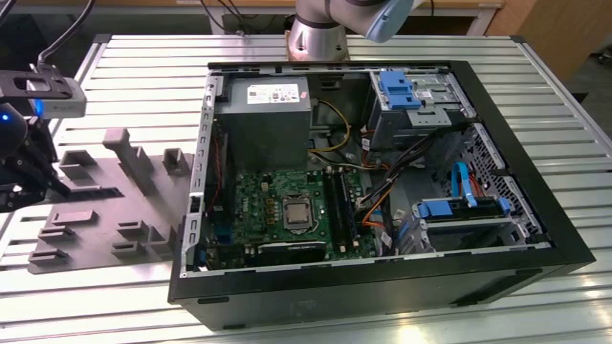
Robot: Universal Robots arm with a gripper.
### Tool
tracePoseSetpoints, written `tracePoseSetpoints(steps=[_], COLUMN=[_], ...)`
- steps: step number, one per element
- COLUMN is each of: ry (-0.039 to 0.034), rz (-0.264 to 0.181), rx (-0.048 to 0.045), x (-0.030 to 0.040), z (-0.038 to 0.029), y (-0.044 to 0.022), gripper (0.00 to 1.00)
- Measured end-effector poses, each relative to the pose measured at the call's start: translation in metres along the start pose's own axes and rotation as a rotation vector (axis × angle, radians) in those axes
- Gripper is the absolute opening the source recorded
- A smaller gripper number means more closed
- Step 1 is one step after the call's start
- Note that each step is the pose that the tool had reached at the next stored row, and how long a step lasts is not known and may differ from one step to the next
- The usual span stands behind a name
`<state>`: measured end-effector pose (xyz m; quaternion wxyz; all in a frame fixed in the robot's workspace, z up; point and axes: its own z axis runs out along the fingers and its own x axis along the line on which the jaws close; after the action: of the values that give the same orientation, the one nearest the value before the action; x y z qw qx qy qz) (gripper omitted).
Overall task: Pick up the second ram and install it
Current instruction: 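Pick up the second ram and move it above second insertion slot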
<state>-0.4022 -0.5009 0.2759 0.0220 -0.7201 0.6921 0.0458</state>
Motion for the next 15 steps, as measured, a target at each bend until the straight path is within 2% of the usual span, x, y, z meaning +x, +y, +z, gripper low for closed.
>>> tracePoseSetpoints(steps=[8, 15], ry=[-0.0111, -0.0177], rz=[0.000, -0.001], rx=[0.0015, 0.0028], x=[-0.0007, -0.0013], z=[-0.0068, -0.0139], y=[0.0002, 0.0004], gripper=[0.11, 0.11])
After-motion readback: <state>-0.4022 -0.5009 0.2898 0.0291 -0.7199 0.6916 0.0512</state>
